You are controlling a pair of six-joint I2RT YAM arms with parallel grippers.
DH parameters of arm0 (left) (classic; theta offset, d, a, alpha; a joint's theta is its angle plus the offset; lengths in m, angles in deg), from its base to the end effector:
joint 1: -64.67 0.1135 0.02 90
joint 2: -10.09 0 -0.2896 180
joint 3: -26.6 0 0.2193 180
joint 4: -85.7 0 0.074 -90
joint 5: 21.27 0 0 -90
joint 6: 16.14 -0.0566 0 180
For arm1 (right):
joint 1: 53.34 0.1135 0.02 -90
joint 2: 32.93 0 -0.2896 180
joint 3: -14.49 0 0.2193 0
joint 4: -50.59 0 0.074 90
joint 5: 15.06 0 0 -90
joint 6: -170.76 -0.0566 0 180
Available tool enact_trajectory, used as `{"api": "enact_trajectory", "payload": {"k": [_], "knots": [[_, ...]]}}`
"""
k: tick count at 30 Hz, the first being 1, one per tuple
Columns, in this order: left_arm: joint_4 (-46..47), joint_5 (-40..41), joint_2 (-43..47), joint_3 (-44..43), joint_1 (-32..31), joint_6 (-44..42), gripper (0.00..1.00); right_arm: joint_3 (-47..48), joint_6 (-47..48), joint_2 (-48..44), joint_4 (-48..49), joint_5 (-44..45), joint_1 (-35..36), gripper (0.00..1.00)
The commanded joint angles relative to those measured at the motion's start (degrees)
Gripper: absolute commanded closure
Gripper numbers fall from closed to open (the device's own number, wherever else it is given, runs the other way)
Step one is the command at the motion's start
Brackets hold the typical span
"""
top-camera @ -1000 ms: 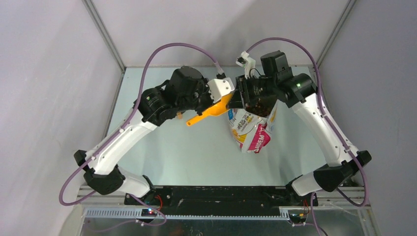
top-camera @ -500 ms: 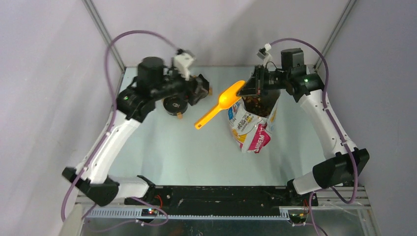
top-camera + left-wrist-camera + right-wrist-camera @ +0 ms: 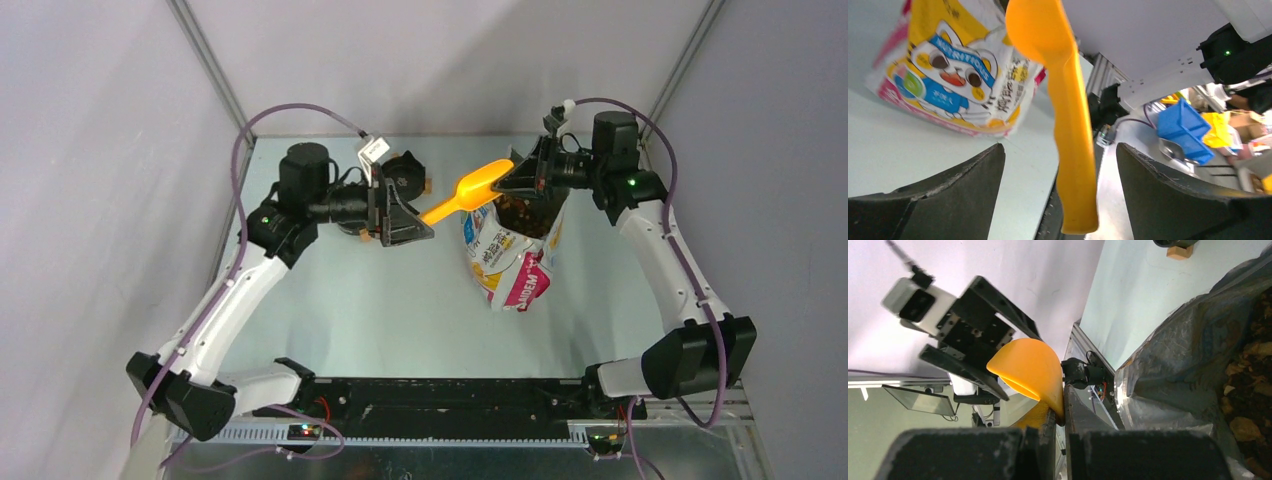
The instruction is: Serve the pet food
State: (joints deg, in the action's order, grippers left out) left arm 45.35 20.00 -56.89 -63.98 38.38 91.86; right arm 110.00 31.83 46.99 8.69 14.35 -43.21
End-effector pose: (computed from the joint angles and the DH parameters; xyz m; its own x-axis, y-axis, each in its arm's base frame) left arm 0.1733 -0.1331 0.4357 -0.5354 0.0372 -0.8438 0.8117 0.2987 -0.5019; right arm 0.2589 0.0963 0.4124 -0.9313 0.2097 -0.2978 -0.2328 0.2861 0.9295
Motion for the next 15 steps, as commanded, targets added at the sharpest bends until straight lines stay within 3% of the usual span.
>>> {"api": "enact_trajectory", "payload": {"k": [1, 2, 9, 12, 15], "knots": [[4.14, -6.57, -0.13, 0.98, 0.36, 5.91, 0.14, 0.44, -0.72, -2.63, 1.95, 0.22, -0.38, 1.0], [4.47, -7.11, -0.4, 1.01, 0.36, 6.13, 0.15, 0.46, -0.16, -2.73, 1.68, 0.48, -0.38, 1.0], [7.96, -10.46, -0.94, 1.86, 0.31, 7.8, 0.52, 0.27, 4.35, -3.93, -2.07, 4.03, -0.18, 1.0], [8.44, -11.3, -1.08, 2.15, 0.27, 8.09, 0.76, -0.65, 5.53, -4.49, -3.16, 5.34, -0.02, 1.0], [7.2, -11.36, -1.05, 2.35, 0.27, 7.04, 0.92, -1.58, 6.24, -4.99, -3.25, 5.64, -0.1, 1.0]]}}
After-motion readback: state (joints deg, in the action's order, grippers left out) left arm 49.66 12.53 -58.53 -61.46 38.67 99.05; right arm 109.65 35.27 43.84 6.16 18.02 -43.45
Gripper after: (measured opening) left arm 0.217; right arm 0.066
